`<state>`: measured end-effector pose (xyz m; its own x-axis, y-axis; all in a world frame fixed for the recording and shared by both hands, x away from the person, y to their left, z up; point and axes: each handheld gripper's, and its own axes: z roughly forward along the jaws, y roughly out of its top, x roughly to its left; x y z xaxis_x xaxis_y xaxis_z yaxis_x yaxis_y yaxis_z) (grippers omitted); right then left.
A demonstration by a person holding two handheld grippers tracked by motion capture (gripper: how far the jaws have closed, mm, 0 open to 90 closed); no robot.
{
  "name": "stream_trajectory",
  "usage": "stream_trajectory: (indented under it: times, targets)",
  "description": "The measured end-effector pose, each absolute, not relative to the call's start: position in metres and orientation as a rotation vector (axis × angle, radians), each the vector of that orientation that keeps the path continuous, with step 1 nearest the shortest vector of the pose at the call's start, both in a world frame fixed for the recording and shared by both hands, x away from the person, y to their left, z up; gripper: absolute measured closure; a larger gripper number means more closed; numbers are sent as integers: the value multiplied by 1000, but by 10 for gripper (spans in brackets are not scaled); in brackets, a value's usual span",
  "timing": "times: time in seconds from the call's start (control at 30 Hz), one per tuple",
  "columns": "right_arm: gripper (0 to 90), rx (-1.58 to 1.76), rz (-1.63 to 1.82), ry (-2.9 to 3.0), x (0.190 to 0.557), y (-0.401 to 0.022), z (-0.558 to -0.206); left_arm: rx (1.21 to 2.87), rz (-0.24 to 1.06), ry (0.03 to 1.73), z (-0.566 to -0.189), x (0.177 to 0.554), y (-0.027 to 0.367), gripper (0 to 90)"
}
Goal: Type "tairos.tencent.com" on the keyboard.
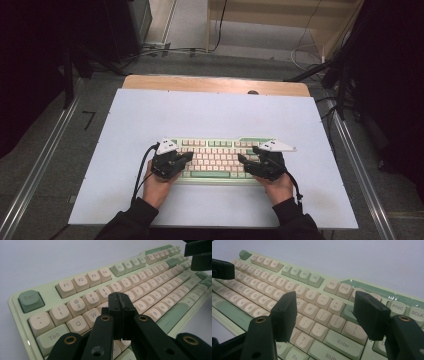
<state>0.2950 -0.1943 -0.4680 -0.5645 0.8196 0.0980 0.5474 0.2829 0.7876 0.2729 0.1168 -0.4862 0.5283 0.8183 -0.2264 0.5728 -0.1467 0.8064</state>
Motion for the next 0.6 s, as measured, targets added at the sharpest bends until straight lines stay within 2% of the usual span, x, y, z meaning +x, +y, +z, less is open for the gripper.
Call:
stream_trajectory:
  times: [0.6]
  targets:
    - [340,1255,1162,2223,293,-198,-468,1840,326,1142,-486,275,113,900]
